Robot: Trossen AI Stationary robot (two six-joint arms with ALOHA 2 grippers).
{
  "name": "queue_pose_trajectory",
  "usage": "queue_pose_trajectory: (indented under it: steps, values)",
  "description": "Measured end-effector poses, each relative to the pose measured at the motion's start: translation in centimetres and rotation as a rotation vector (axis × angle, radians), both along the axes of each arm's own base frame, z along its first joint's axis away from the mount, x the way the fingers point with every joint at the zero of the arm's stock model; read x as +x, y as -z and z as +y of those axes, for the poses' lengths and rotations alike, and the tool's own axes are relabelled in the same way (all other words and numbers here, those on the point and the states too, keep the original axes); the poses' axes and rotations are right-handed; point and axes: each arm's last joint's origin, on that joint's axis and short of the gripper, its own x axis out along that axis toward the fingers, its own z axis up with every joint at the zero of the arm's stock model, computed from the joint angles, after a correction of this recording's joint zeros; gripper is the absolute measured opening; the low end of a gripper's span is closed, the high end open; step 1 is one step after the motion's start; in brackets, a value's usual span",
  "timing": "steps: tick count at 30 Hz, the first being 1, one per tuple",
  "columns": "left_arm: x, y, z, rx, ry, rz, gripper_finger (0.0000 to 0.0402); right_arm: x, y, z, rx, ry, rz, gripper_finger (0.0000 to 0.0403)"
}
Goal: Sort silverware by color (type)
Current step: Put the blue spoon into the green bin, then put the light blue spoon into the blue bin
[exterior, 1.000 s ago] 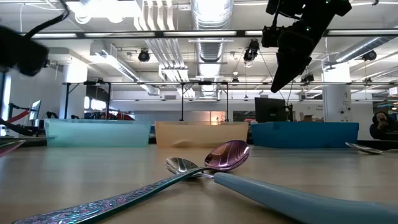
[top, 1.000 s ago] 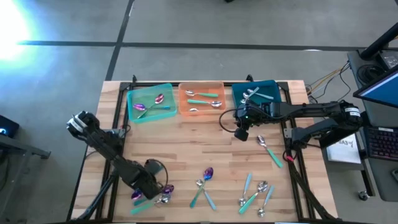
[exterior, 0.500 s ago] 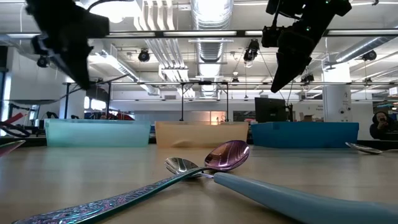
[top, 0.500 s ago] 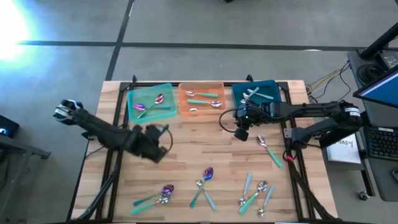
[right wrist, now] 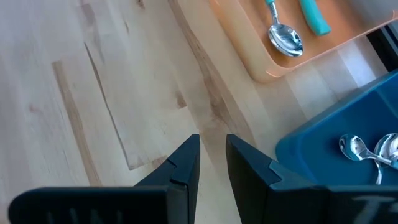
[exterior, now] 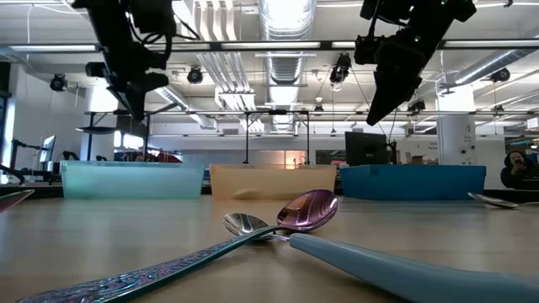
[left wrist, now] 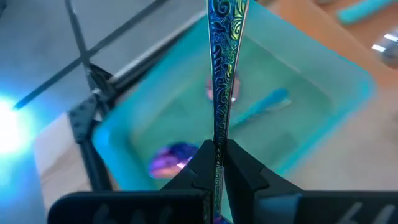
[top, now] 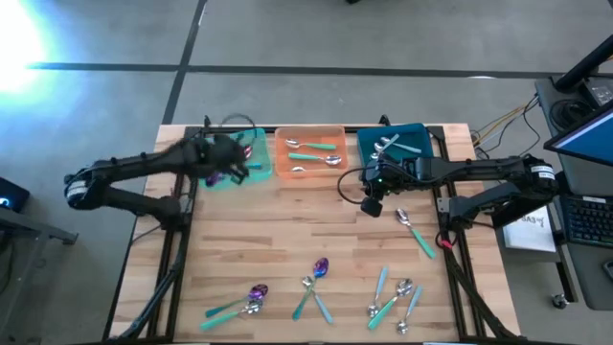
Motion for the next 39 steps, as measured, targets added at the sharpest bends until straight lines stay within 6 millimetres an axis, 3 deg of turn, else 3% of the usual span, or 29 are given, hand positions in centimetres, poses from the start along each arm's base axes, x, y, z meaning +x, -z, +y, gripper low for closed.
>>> queue_pose_trajectory:
  steps: [5, 9, 22, 30, 39]
  values:
    - [-0.7, 0.0, 3.6, -0.017, -0.029, -0.031, 0.0, 0.0, 0.0, 0.0, 0.0, 0.001, 0.0, 0.0068]
    - [-0.8, 0.5, 5.3, -0.029, -0.037, -0.019, 0.0013, 0.0, 0.0, 0.0, 0.001, 0.003, 0.0, 0.0068]
    - [-0.1, 2.4, 6.7, -0.082, 0.008, 0.107, 0.0106, 0.0, 0.0, 0.0, 0.012, 0.021, -0.001, 0.0068]
    - [0.9, 1.7, 5.3, -0.129, 0.14, -0.008, 0.0125, -0.1, 0.1, 0.0, 0.013, 0.021, 0.004, 0.0068]
    - [3.7, 1.0, -0.5, -0.205, 0.331, -0.146, 0.0125, -0.3, 0.5, 0.0, 0.016, 0.022, 0.032, 0.0068]
